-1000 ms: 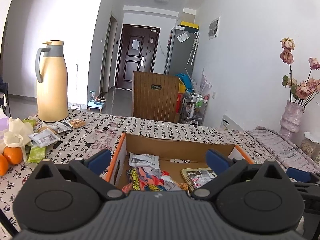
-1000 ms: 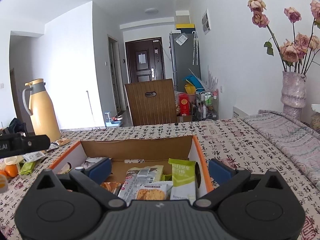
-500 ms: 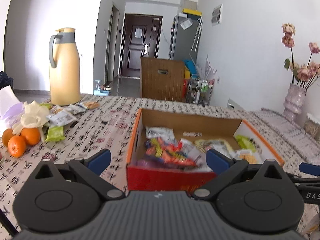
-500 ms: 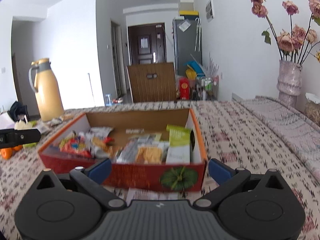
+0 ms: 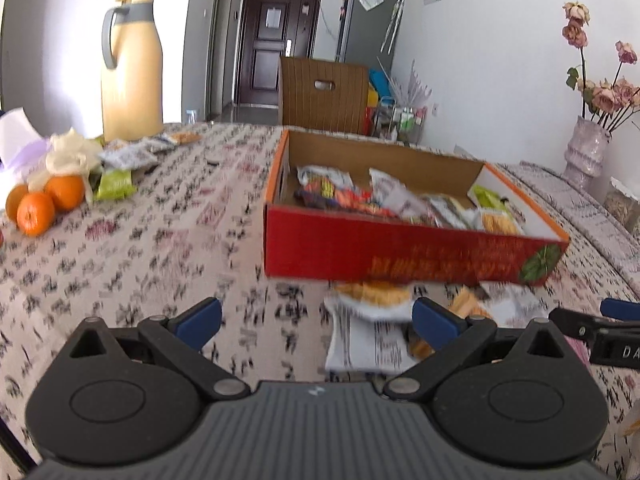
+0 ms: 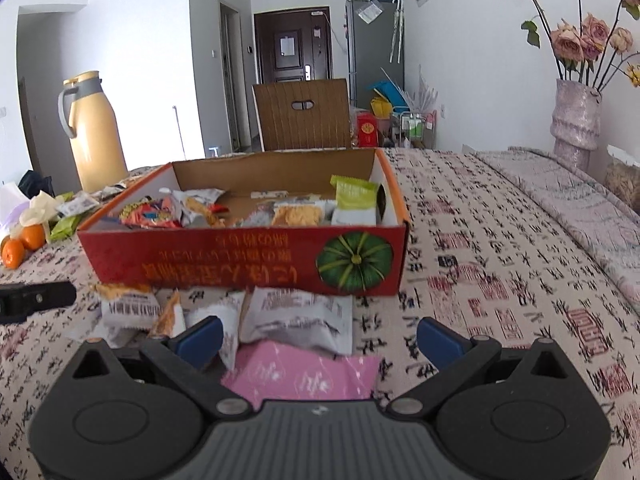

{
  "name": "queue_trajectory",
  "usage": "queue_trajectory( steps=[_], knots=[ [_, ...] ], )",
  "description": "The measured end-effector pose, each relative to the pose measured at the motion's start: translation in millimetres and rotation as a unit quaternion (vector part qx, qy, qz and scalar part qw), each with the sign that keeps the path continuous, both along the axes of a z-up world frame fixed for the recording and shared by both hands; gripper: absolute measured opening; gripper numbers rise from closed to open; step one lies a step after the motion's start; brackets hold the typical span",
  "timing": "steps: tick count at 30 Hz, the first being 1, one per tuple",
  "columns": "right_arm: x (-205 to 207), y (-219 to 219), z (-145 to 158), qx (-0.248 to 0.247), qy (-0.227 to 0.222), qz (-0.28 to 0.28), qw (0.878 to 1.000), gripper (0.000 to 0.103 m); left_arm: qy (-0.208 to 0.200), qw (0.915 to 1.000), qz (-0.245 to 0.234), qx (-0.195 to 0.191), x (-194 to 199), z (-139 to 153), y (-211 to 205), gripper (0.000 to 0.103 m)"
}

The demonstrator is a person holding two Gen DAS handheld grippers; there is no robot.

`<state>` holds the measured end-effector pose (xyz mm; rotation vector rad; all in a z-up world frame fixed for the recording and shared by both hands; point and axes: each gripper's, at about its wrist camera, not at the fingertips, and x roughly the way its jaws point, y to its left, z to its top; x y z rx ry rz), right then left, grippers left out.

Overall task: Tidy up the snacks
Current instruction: 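Grasp the pink packet with the right tool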

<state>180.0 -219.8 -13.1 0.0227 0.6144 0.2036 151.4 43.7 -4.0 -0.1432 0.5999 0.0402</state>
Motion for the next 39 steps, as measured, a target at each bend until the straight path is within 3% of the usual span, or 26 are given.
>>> queue_trajectory(
  steps=[12, 27, 39],
  knots=[
    [-9, 2, -11, 0.008, 0.033, 0.007, 0.999, 0.103, 0.007, 0.9999, 0.003, -0.014, -10, -17, 0, 0.103],
    [10, 21, -30, -0.029, 0.078, -0.008, 0.997, 0.103, 0.007, 0.9997, 0.005, -0.021, -8, -22, 1, 0.103],
    [11, 24, -32, -0.039, 0.071, -0.014, 0.997, 0.103, 0.008, 0.9997, 0.006, -0.024, -8, -23, 1, 0.103]
  ],
)
